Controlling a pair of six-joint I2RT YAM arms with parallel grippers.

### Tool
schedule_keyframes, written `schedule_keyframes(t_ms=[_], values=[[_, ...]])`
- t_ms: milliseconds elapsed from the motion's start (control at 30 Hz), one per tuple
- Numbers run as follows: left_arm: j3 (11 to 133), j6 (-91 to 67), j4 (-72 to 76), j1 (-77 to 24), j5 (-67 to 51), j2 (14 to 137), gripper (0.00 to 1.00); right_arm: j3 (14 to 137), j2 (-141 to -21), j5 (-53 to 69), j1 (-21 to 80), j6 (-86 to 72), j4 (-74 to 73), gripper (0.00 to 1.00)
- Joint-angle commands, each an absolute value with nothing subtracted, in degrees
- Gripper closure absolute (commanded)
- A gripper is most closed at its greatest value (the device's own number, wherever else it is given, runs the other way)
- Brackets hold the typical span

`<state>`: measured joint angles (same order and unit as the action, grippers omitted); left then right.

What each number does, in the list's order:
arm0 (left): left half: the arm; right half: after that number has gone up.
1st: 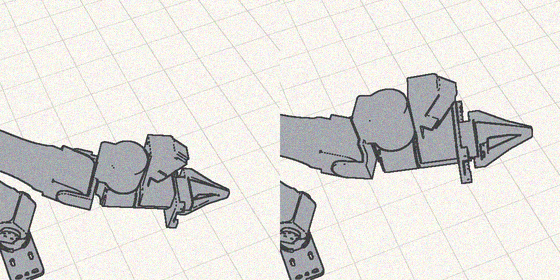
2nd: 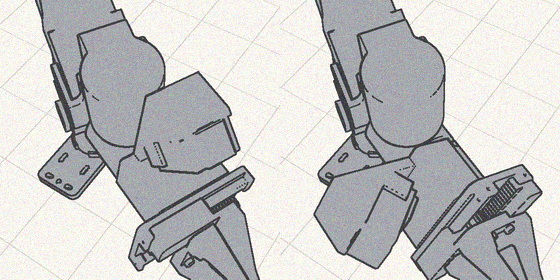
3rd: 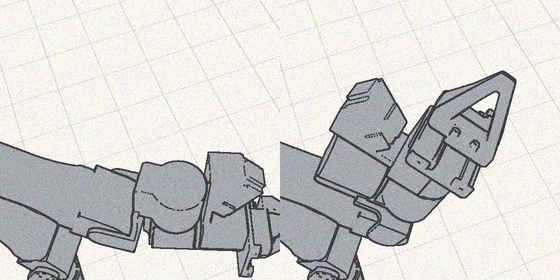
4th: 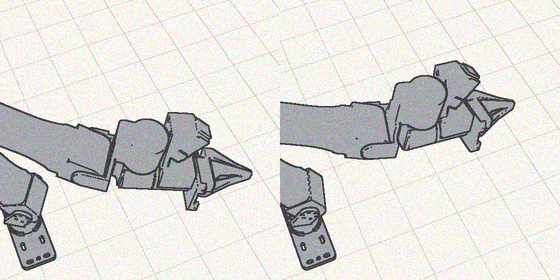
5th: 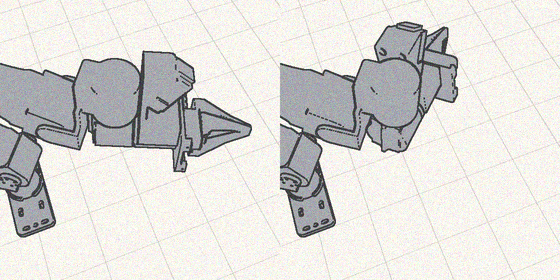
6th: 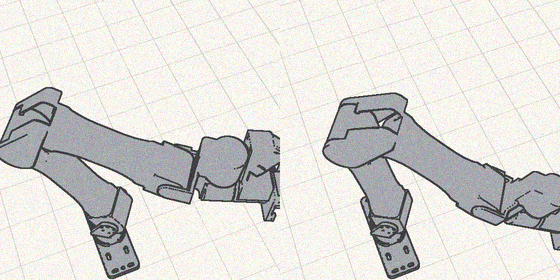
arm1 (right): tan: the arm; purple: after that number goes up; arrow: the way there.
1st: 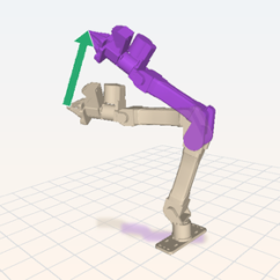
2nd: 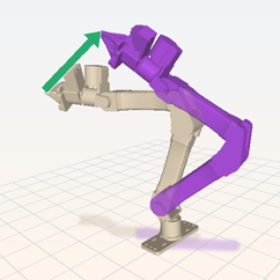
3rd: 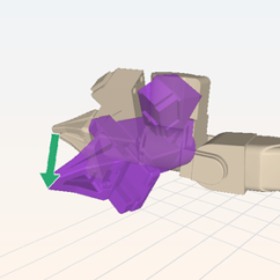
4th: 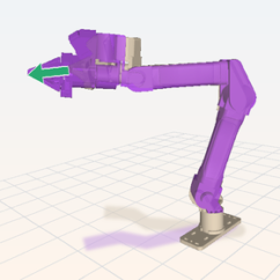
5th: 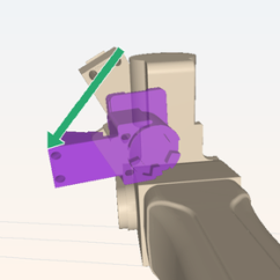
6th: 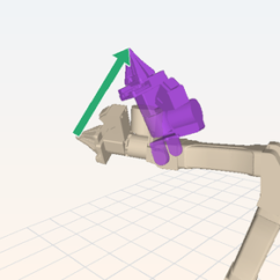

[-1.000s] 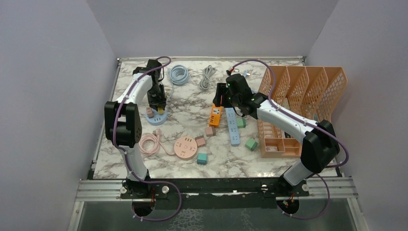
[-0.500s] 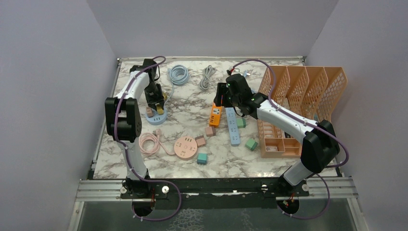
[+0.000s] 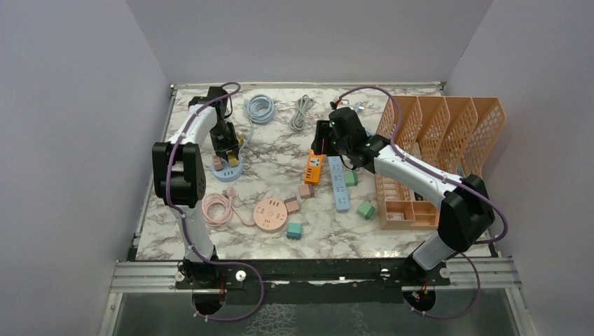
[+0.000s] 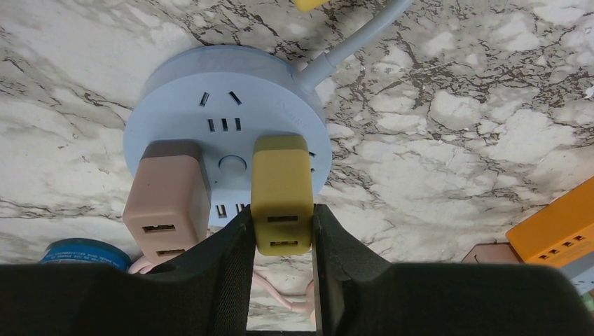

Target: Insert the plug

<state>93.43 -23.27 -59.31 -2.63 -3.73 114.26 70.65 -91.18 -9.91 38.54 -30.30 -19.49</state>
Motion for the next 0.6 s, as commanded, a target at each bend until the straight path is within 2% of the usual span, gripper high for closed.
schedule_keyframes(t_ms=[0, 333, 567], values=[[87.89, -24.37, -55.01, -2.69, 5.05, 122.57, 1.0, 70.46, -90.44, -11.33, 38.76, -30.29, -18.9, 0.46], [84.08, -25.66, -51.92, -4.13, 7.54, 129.09, 1.0, 69.92, -90.27, -11.2, 38.72, -30.5, -18.72, 0.46], [85.05, -25.26, -51.35, -4.5, 6.61, 128.57, 1.0, 69.93, -90.25, -11.31, 38.74, -30.5, -18.63, 0.46]])
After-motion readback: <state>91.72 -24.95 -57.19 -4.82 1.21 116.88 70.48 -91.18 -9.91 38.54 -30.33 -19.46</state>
